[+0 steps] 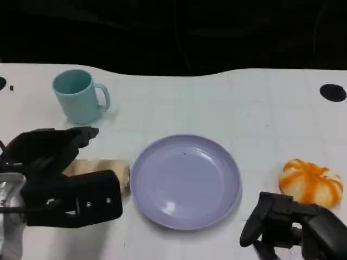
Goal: Grasp the towel on the left side of the plate with the left hand and place it into the plate.
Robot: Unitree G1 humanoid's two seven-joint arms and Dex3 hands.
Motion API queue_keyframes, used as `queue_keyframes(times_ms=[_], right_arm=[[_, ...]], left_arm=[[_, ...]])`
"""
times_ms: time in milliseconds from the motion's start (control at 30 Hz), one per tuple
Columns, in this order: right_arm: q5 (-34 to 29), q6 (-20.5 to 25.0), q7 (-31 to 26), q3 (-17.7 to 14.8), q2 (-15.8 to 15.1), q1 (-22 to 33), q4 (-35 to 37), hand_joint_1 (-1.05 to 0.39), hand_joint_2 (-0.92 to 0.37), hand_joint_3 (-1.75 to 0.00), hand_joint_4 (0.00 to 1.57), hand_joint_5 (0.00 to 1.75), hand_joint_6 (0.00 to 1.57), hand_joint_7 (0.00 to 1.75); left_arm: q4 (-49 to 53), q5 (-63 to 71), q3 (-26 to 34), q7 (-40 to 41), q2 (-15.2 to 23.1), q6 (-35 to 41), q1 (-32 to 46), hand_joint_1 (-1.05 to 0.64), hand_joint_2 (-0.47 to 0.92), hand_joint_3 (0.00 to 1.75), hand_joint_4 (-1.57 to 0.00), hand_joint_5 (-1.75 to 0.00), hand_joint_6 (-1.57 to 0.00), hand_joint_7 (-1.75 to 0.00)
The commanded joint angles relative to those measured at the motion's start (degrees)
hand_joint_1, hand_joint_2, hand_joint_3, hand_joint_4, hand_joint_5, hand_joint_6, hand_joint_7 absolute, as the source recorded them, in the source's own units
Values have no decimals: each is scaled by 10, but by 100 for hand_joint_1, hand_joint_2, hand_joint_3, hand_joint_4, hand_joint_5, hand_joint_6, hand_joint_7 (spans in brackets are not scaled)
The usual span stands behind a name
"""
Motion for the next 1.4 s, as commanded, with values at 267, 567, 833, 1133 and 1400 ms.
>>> queue_keyframes(times_ms=[267, 567, 833, 1133, 1400], right_arm=[[5, -2, 3, -9, -9, 4, -7, -9, -55, -113, 76, 169, 69, 136], [2, 2, -2, -4, -6, 9, -14, -9, -55, -112, 76, 169, 69, 136], [2, -1, -3, -4, -5, 10, -17, -9, -55, -113, 75, 169, 69, 136], [1, -8, -3, -5, -5, 9, -12, -10, -54, -112, 76, 167, 69, 136], [2, -2, -2, -7, -7, 6, -12, -10, -56, -110, 76, 167, 69, 135]], left_arm=[[171, 46, -44, 35, -48, -42, -61, -54, 91, 0, -39, -15, -34, 0], [344, 63, -88, 73, -88, -80, -127, -47, 92, 3, -51, -10, -39, -2], [467, 60, -98, 208, -109, -156, -138, -33, 92, 13, -74, -94, -87, -7], [494, 42, -86, 297, -103, -212, -131, -26, 92, 24, -76, -174, -53, -171], [377, -9, -7, 324, -106, -185, -88, -23, 92, 15, -81, -175, -52, -174]])
